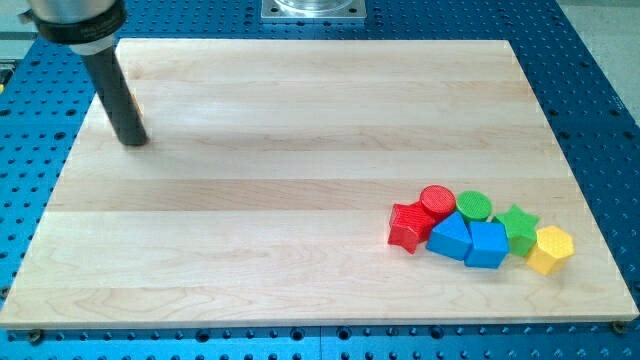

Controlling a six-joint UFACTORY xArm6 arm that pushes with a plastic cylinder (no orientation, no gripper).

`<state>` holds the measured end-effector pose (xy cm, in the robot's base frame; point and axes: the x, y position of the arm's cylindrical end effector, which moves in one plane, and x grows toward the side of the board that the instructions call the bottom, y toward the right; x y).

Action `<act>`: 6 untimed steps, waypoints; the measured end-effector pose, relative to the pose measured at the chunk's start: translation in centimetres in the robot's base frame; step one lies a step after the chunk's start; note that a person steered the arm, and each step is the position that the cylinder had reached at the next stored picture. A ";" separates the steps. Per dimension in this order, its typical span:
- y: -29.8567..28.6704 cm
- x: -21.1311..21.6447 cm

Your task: Move your hand diagonally to the heart

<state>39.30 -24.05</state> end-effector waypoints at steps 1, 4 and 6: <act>-0.9 -4.4; -1.4 -12.7; -1.0 -10.3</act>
